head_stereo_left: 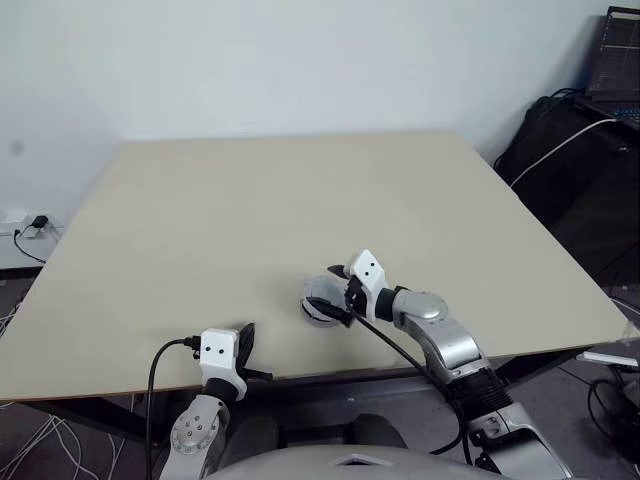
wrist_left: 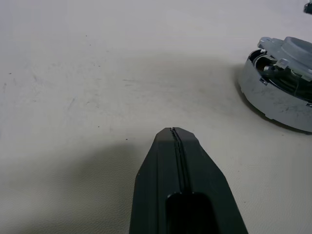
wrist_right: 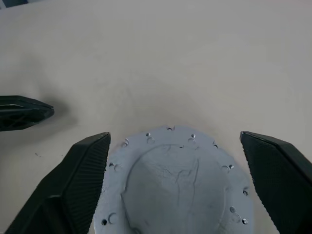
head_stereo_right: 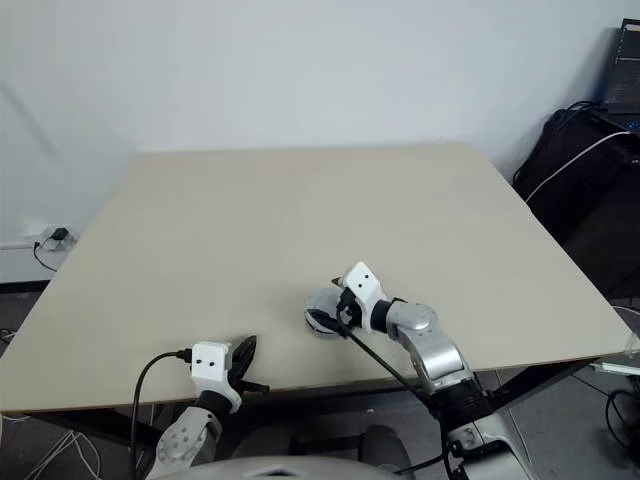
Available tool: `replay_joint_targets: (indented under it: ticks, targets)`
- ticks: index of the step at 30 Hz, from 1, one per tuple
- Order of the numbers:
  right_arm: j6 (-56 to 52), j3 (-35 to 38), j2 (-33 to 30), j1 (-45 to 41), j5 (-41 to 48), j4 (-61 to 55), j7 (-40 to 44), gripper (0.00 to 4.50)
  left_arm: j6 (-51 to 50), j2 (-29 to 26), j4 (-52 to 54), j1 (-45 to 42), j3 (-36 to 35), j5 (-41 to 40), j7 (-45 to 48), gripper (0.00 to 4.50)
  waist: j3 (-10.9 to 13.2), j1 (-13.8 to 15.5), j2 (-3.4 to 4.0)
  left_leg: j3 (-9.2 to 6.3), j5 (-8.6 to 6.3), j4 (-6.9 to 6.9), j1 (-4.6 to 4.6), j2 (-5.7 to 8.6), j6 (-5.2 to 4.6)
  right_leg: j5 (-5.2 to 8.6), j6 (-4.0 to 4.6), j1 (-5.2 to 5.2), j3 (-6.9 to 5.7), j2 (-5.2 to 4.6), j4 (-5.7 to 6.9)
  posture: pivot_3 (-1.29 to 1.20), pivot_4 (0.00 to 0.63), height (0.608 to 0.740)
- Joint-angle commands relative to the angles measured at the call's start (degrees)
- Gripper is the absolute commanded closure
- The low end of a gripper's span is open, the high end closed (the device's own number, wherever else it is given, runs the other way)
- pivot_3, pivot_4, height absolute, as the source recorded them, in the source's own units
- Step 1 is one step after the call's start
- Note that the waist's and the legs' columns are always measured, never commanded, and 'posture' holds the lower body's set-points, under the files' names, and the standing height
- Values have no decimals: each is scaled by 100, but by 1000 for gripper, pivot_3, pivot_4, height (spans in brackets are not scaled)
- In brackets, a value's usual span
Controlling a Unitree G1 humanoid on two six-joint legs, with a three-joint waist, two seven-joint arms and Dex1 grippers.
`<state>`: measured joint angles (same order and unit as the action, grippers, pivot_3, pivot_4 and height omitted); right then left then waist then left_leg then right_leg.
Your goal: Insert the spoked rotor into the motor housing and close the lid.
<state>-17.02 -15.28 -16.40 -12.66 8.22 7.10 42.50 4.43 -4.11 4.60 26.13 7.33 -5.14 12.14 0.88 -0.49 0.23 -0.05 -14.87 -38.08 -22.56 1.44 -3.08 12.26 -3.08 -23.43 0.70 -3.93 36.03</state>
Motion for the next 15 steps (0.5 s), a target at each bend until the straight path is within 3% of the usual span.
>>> replay_joint_targets:
  ticks: [1,15]
  targets:
    - [-250,144,-59,-132,42,-11,-35,18,140,36,207,-40,6,-2,-12,4500,0,0,0,0,0,0,0,0,0,0,0,0,0,-1,0,0,0,740]
    - [-531,62,-71,-209,-92,229,-134,18,130,65,197,-47,-4,-2,-18,4500,-1,6,1,1,-3,-4,-1,4,5,-1,-2,2,-2,-2,0,0,0,740]
